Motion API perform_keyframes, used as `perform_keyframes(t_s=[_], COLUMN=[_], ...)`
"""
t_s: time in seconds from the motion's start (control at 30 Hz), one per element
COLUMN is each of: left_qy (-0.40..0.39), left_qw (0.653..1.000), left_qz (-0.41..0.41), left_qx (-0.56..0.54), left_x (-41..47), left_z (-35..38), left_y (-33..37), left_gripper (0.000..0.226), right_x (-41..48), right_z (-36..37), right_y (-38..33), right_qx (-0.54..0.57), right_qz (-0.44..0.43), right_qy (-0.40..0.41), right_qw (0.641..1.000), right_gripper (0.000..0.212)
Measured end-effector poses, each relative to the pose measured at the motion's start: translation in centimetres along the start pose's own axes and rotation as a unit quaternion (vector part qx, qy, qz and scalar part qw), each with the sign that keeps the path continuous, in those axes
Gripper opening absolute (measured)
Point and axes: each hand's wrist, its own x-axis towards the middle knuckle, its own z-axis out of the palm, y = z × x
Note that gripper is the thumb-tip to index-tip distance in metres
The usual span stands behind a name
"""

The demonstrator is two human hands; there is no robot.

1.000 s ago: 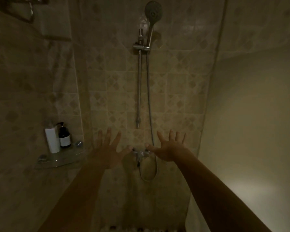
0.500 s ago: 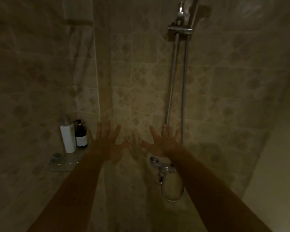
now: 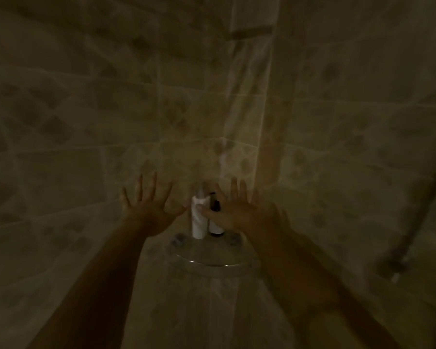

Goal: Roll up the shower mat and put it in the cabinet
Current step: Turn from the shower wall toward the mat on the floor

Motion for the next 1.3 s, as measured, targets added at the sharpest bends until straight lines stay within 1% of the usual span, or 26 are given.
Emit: perform_keyframes(t_s=[0.1, 0.2, 0.3, 0.37, 0.4, 0.43, 0.47, 0.5, 0.53, 0.6, 0.63, 0.7, 0.73, 0.8, 0.83, 0.87, 0.9, 0.93, 0.97, 1.0, 1.03, 1.1, 1.13, 1.2, 1.23, 1.3], left_qy=[0.005, 0.031, 0.044, 0.045, 0.042, 0.043, 0.043, 0.036, 0.029, 0.006, -0.003, -0.024, -0.019, -0.019, -0.012, -0.011, -0.002, 0.005, 0.005, 0.018, 0.02, 0.017, 0.018, 0.017, 0.02, 0.032], left_qw=[0.997, 0.991, 0.983, 0.978, 0.975, 0.974, 0.968, 0.961, 0.959, 0.934, 0.931, 0.902, 0.903, 0.865, 0.863, 0.839, 0.807, 0.802, 0.771, 0.737, 0.74, 0.687, 0.692, 0.628, 0.63, 0.576], left_qz=[-0.067, -0.127, -0.156, -0.16, -0.172, -0.174, -0.197, -0.23, -0.239, -0.319, -0.328, -0.403, -0.405, -0.477, -0.482, -0.521, -0.572, -0.579, -0.619, -0.661, -0.658, -0.715, -0.712, -0.771, -0.769, -0.812], left_qx=[0.022, 0.036, 0.083, 0.124, 0.132, 0.138, 0.147, 0.148, 0.149, 0.162, 0.159, 0.152, 0.145, 0.152, 0.15, 0.157, 0.146, 0.144, 0.15, 0.14, 0.137, 0.129, 0.122, 0.107, 0.104, 0.094], left_x=[-0.7, -1.9, -3.9, -5.1, -5.8, -5.8, -6.6, -7.5, -7.4, -10.3, -10.3, -13.4, -13.3, -17.7, -17.8, -20.8, -23.9, -23.8, -26.8, -29.9, -29.6, -35.8, -35.6, -42.0, -41.7, -47.5], left_z=[-0.1, -0.8, -2.0, -2.4, -2.7, -2.8, -3.2, -3.7, -3.9, -4.1, -3.9, -4.0, -3.7, -4.7, -4.7, -5.1, -5.4, -5.3, -5.6, -5.8, -6.0, -6.5, -6.6, -6.1, -5.9, -5.4], left_y=[-5.1, -10.3, -14.6, -16.1, -16.8, -17.1, -18.0, -19.0, -19.4, -21.2, -21.5, -22.3, -22.6, -23.3, -23.7, -23.8, -23.5, -23.6, -23.2, -22.4, -22.5, -20.1, -20.2, -16.5, -16.5, -12.9], left_gripper=[0.104, 0.102, 0.1, 0.096, 0.093, 0.091, 0.089, 0.088, 0.089, 0.088, 0.087, 0.085, 0.084, 0.086, 0.089, 0.094, 0.099, 0.103, 0.106, 0.107, 0.107, 0.107, 0.107, 0.106, 0.105, 0.102], right_x=[2.4, 4.0, 5.2, 5.3, 5.2, 5.0, 4.9, 4.6, 4.2, 3.2, 2.8, 1.8, 2.0, 0.9, 1.5, 0.3, -1.2, -0.5, -2.4, -4.4, -3.7, -8.6, -8.0, -14.3, -13.9, -20.5], right_z=[0.9, 2.2, 4.2, 5.6, 6.2, 6.5, 7.3, 8.0, 8.1, 9.5, 9.3, 10.1, 9.9, 11.0, 10.9, 11.9, 12.8, 13.0, 14.2, 15.1, 15.1, 17.2, 17.2, 19.5, 19.7, 21.4], right_y=[-4.9, -10.6, -16.4, -19.7, -21.1, -21.6, -23.1, -24.7, -25.2, -28.9, -29.4, -32.5, -32.4, -35.3, -34.9, -36.5, -38.1, -37.8, -39.4, -41.1, -41.0, -43.3, -43.1, -44.2, -44.1, -44.2], right_qx=[-0.019, -0.002, 0.001, 0.003, 0.016, 0.027, 0.034, 0.035, 0.022, -0.008, -0.023, -0.03, -0.038, -0.041, -0.042, -0.046, -0.043, -0.044, -0.053, -0.052, -0.051, -0.056, -0.057, -0.07, -0.071, -0.08], right_qz=[-0.063, -0.147, -0.22, -0.246, -0.246, -0.226, -0.229, -0.25, -0.267, -0.389, -0.409, -0.478, -0.479, -0.542, -0.54, -0.568, -0.597, -0.591, -0.617, -0.649, -0.647, -0.705, -0.706, -0.76, -0.759, -0.796], right_qy=[-0.021, -0.033, -0.032, -0.051, -0.054, -0.046, -0.042, -0.029, -0.015, -0.031, -0.032, -0.061, -0.064, -0.085, -0.084, -0.108, -0.114, -0.11, -0.126, -0.125, -0.117, -0.141, -0.14, -0.179, -0.175, -0.191], right_qw=[0.998, 0.989, 0.975, 0.968, 0.968, 0.973, 0.972, 0.967, 0.963, 0.921, 0.912, 0.875, 0.875, 0.835, 0.837, 0.815, 0.793, 0.798, 0.775, 0.749, 0.752, 0.693, 0.692, 0.621, 0.623, 0.569], right_gripper=[0.101, 0.102, 0.101, 0.101, 0.103, 0.106, 0.108, 0.107, 0.103, 0.093, 0.089, 0.088, 0.088, 0.087, 0.087, 0.087, 0.089, 0.09, 0.091, 0.092, 0.092, 0.093, 0.093, 0.093, 0.093, 0.093])
